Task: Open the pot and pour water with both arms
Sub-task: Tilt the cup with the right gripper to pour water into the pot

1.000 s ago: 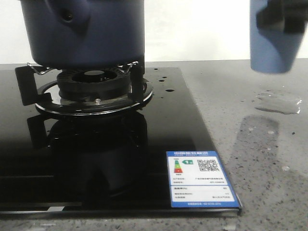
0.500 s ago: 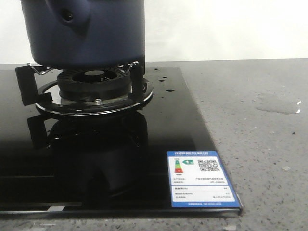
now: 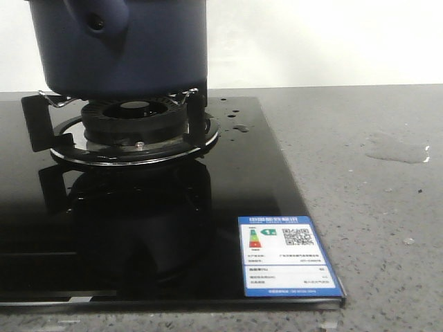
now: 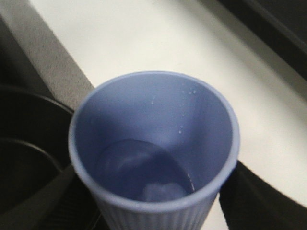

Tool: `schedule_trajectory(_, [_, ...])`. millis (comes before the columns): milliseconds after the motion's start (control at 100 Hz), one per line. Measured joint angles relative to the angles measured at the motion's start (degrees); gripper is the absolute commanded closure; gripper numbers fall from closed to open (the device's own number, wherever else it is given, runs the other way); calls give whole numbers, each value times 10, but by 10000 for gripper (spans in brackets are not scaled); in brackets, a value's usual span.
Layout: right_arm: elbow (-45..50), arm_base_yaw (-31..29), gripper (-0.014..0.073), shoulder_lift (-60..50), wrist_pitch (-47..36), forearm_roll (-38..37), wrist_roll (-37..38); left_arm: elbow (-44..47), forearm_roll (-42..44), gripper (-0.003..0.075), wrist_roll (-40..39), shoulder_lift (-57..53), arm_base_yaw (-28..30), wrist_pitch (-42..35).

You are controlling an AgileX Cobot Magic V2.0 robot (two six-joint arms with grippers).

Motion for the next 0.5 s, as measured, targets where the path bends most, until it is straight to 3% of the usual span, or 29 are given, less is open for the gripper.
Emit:
schedule_trajectory(290, [0, 29, 345, 48, -1, -220, 0, 34, 1, 407, -1, -14, 0, -9])
schedule_trajectory(500, [0, 31, 345, 69, -27, -331, 0, 35, 1, 407, -1, -16, 0, -10])
